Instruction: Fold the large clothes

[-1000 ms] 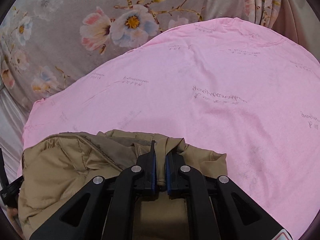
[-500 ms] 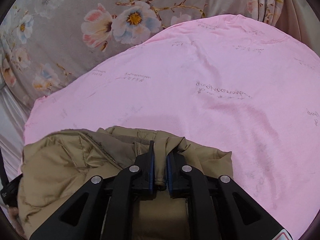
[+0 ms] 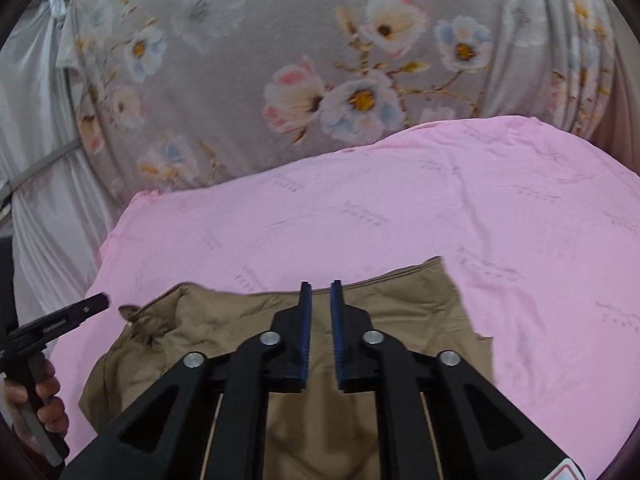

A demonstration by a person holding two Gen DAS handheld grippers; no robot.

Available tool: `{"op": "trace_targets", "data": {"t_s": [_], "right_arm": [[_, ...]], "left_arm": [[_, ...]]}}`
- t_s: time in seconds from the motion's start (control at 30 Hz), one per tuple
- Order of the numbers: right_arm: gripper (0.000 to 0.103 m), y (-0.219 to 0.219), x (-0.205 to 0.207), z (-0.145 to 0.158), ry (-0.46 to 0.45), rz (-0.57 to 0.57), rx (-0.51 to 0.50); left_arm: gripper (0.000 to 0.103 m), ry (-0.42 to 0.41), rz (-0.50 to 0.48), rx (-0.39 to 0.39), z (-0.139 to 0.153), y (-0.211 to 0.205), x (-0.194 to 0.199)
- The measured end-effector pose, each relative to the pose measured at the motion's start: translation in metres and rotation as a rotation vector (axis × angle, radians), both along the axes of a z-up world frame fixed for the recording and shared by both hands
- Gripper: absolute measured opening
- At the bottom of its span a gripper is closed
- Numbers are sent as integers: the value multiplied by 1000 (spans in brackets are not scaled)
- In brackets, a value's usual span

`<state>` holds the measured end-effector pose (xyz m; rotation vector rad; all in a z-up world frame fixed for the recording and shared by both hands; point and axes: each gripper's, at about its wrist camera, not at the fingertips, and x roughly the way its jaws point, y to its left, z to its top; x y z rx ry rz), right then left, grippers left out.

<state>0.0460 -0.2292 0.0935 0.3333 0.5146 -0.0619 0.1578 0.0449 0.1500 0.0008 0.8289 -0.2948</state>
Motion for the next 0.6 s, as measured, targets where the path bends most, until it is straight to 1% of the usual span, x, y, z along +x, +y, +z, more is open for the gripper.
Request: {"op": "trace_targets", "data": {"t_s": [0.07, 0.17, 0.27, 0.33, 0.4, 0.5, 0.6], "right_arm": [[4, 30, 19, -7, 37, 49, -49], [3, 52, 40, -21, 96, 109, -77], [3, 65, 69, -41, 197, 146, -131], [1, 59, 84, -55, 251, 137, -152], [0, 43, 94, -68, 290, 112, -151], [0, 19, 101, -76, 307, 79, -118], [0, 1, 105, -83, 310, 50, -81]], "left_arm": [[31, 57, -45, 17, -17, -32, 8], [25, 145, -73, 36, -47, -60, 23], [24, 172, -51, 74, -65, -70, 38], [24, 192, -33, 78, -75, -67, 52], [22, 209, -29, 77, -82, -59, 63], [22, 199, -25, 94, -90, -53, 73], [22, 181, -24, 83, -98, -52, 75]]}}
